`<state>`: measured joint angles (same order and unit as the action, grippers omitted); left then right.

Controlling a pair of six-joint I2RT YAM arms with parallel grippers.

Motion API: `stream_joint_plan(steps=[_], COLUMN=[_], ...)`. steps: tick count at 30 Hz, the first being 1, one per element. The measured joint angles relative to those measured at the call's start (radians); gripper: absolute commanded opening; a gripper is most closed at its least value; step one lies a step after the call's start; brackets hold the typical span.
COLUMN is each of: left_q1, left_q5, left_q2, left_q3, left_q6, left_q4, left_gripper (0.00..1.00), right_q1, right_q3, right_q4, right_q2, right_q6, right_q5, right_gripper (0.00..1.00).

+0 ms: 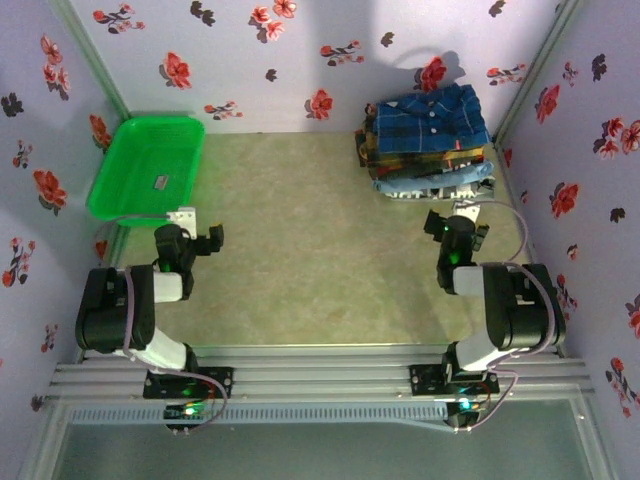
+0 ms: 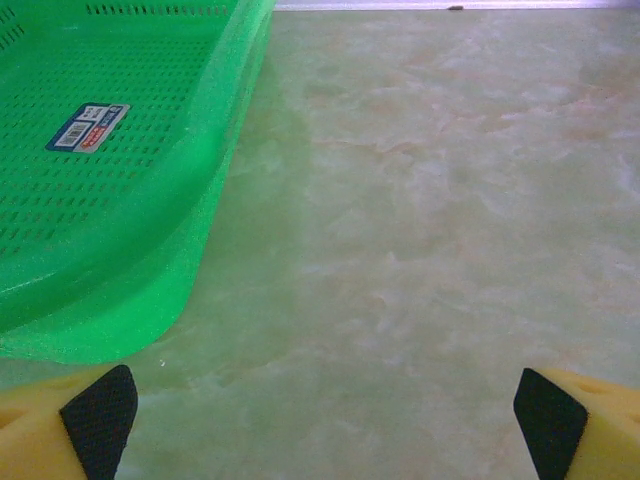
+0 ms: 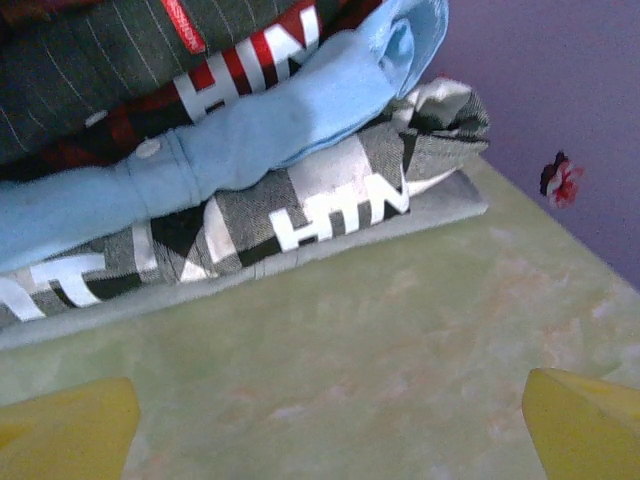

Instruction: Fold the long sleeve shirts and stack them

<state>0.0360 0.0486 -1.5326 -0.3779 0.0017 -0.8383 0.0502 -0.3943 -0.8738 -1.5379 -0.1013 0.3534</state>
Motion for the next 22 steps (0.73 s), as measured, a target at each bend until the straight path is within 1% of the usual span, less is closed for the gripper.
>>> stream_joint_plan(steps=[3, 11, 22], left_q1=[0.0, 0.0, 0.0], left_q5=[0.0, -0.003, -0.003], left_q2=[0.0, 0.0, 0.0], left_q3=[0.0, 0.0, 0.0], left_q6=[-0.002, -0.002, -0.002], left_q4=[0.0, 0.0, 0.0], left_gripper=[1.0, 1.0, 1.0], right_q1=[-0.003, -0.005, -0.01], right_q3=[0.024, 0.025, 0.025], right_q4=[0.02, -0.009, -0.011], right_q2=[-0.013, -0.016, -0.016], right_q6=[-0.006, -0.006, -0.006], right_q5=[0.001, 0.0, -0.031], right_gripper=[0.99, 0.99, 0.99])
